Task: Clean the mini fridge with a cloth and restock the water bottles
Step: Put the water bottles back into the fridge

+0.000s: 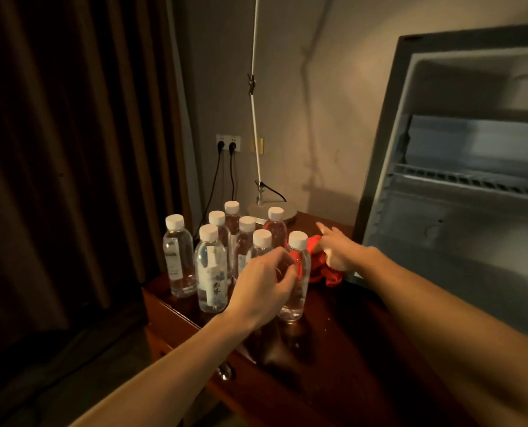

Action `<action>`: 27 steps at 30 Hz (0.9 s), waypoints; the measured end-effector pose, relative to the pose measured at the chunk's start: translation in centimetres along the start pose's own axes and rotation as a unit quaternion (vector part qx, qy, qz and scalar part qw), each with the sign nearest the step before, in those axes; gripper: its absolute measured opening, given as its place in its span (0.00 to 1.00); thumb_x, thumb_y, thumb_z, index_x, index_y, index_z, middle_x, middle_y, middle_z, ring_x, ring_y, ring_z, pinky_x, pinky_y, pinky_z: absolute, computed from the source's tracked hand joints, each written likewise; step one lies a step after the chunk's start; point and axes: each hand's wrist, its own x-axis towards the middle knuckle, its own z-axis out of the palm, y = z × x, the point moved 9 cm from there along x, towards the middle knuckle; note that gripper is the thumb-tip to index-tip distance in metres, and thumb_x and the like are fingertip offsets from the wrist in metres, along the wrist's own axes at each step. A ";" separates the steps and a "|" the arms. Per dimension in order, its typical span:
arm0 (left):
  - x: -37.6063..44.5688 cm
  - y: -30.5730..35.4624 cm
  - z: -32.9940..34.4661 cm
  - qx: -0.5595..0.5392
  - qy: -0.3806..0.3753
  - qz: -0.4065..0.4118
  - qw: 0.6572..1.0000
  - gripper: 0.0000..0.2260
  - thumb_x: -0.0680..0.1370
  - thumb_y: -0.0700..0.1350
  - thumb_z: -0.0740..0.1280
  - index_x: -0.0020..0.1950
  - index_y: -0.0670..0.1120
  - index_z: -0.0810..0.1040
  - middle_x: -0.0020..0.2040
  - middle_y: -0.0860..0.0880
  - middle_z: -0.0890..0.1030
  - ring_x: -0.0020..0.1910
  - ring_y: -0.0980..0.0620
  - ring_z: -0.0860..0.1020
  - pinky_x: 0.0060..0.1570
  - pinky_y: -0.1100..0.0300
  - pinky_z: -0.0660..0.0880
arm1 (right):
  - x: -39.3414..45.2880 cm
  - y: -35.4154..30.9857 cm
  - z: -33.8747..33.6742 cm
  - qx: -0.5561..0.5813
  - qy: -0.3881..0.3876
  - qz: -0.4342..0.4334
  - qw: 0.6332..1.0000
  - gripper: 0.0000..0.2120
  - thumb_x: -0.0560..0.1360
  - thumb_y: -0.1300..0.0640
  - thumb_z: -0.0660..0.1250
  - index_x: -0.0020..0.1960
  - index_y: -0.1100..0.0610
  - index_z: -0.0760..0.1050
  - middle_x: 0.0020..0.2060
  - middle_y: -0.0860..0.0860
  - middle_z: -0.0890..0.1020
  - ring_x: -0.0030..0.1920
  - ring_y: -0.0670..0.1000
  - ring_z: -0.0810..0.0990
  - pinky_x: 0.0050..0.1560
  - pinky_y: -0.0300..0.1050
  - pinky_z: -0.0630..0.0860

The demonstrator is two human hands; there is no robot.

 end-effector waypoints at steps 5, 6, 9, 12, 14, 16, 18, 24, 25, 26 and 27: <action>-0.4 -0.4 0.4 0.009 -0.008 -0.005 1.000 0.05 0.77 0.49 0.64 0.46 0.50 0.77 0.40 0.55 0.81 0.38 0.59 0.79 0.40 0.51 0.79 | -3.2 -1.2 -1.4 -0.004 0.092 -0.024 0.995 0.20 0.75 0.66 0.61 0.61 0.49 0.80 0.74 0.55 0.63 0.74 0.59 0.62 0.72 0.54 0.64; -0.6 -0.5 0.2 0.012 -0.006 -0.010 1.000 0.06 0.77 0.51 0.63 0.46 0.50 0.77 0.39 0.55 0.81 0.38 0.59 0.79 0.40 0.50 0.79 | -4.2 -1.9 -2.2 0.017 0.134 -0.039 0.990 0.20 0.75 0.66 0.62 0.62 0.51 0.80 0.72 0.54 0.68 0.71 0.57 0.66 0.70 0.52 0.67; -1.4 -0.9 -0.6 0.024 -0.002 -0.022 0.999 0.05 0.76 0.52 0.64 0.45 0.51 0.77 0.39 0.56 0.80 0.37 0.59 0.79 0.40 0.50 0.79 | -6.7 -3.5 -3.2 0.096 0.191 -0.062 0.975 0.20 0.72 0.65 0.65 0.63 0.55 0.78 0.61 0.52 0.78 0.62 0.53 0.76 0.62 0.46 0.74; -2.3 -1.7 -1.9 0.052 0.023 -0.028 0.998 0.03 0.76 0.49 0.67 0.45 0.50 0.76 0.40 0.55 0.79 0.38 0.58 0.78 0.41 0.50 0.79 | -9.2 -4.1 -3.0 0.208 0.187 -0.049 0.959 0.28 0.67 0.61 0.69 0.68 0.56 0.73 0.60 0.53 0.80 0.58 0.51 0.78 0.58 0.46 0.77; -2.9 -2.0 -2.7 0.075 0.040 -0.031 0.996 0.05 0.75 0.48 0.69 0.47 0.50 0.75 0.43 0.55 0.77 0.41 0.57 0.77 0.43 0.54 0.78 | -10.7 -4.3 -2.5 0.258 0.183 -0.033 0.948 0.40 0.61 0.48 0.72 0.72 0.53 0.67 0.63 0.52 0.77 0.58 0.50 0.77 0.59 0.46 0.76; -3.4 -2.3 -2.9 0.092 0.046 -0.046 0.994 0.11 0.74 0.47 0.71 0.52 0.48 0.73 0.49 0.53 0.75 0.46 0.55 0.75 0.46 0.61 0.75 | -11.5 -4.5 -1.3 0.288 0.177 -0.019 0.941 0.47 0.59 0.41 0.74 0.74 0.51 0.63 0.66 0.51 0.74 0.62 0.51 0.75 0.63 0.51 0.74; -3.7 -2.7 -2.6 0.102 0.045 -0.060 0.992 0.18 0.73 0.49 0.72 0.58 0.47 0.69 0.54 0.52 0.71 0.51 0.54 0.74 0.49 0.60 0.75 | -12.0 -4.7 -0.5 0.306 0.185 -0.007 0.934 0.46 0.64 0.44 0.78 0.76 0.50 0.60 0.68 0.51 0.71 0.65 0.52 0.72 0.65 0.50 0.73; -2.6 -3.1 -1.6 0.112 0.058 -0.099 0.987 0.32 0.71 0.60 0.72 0.67 0.47 0.64 0.63 0.47 0.68 0.57 0.48 0.73 0.49 0.52 0.77 | -12.4 -6.0 0.0 0.321 0.213 0.005 0.923 0.37 0.65 0.54 0.80 0.69 0.51 0.67 0.58 0.47 0.77 0.56 0.44 0.75 0.52 0.36 0.71; -2.4 -3.2 -1.6 0.111 0.068 -0.108 0.986 0.33 0.71 0.61 0.71 0.67 0.47 0.64 0.63 0.47 0.69 0.58 0.47 0.73 0.50 0.49 0.77 | -12.3 -6.1 0.1 0.322 0.211 0.013 0.923 0.35 0.65 0.54 0.80 0.68 0.51 0.69 0.57 0.47 0.78 0.54 0.44 0.76 0.51 0.36 0.71; -2.2 -3.4 -1.6 0.109 0.078 -0.114 0.984 0.33 0.71 0.62 0.71 0.68 0.46 0.64 0.63 0.46 0.69 0.59 0.45 0.74 0.51 0.47 0.77 | -12.1 -6.2 0.3 0.324 0.204 0.018 0.924 0.33 0.65 0.55 0.79 0.66 0.51 0.70 0.57 0.48 0.79 0.53 0.44 0.77 0.50 0.36 0.72; -2.1 -3.6 -1.6 0.110 0.084 -0.121 0.983 0.34 0.71 0.61 0.71 0.68 0.46 0.64 0.64 0.46 0.70 0.60 0.44 0.73 0.53 0.45 0.76 | -11.9 -6.3 0.6 0.329 0.195 0.023 0.924 0.32 0.65 0.56 0.79 0.65 0.51 0.70 0.57 0.48 0.79 0.53 0.44 0.76 0.50 0.36 0.72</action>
